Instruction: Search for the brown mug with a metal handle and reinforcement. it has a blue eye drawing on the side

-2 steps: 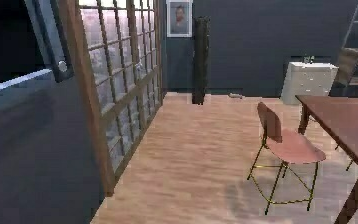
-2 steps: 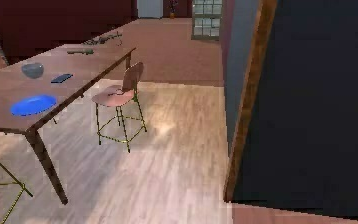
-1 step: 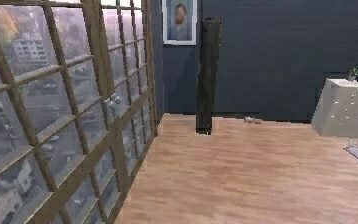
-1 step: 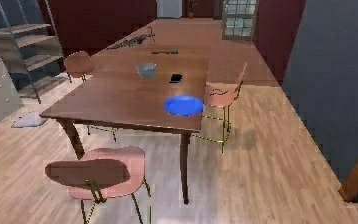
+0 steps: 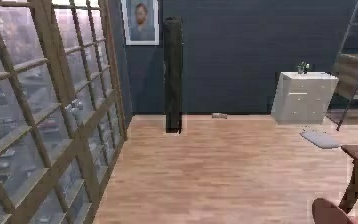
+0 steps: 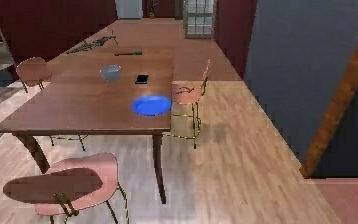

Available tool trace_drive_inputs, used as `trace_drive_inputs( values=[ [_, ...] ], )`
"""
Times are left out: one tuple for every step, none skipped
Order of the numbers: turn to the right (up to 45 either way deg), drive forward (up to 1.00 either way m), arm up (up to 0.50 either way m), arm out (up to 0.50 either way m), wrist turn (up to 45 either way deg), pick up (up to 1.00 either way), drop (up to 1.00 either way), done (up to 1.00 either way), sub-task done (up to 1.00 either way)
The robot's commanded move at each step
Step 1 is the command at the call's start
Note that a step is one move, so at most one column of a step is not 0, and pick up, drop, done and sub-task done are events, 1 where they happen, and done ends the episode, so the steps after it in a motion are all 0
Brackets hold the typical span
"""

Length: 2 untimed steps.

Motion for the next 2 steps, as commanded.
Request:
trace_drive_inputs(
  values=[
    [0.0,0.75,0.0,0.0,0.0,0.0,0.0,0.0,0.0],
    [45.0,0.0,0.0,0.0,0.0,0.0,0.0,0.0,0.0]
  ],
)
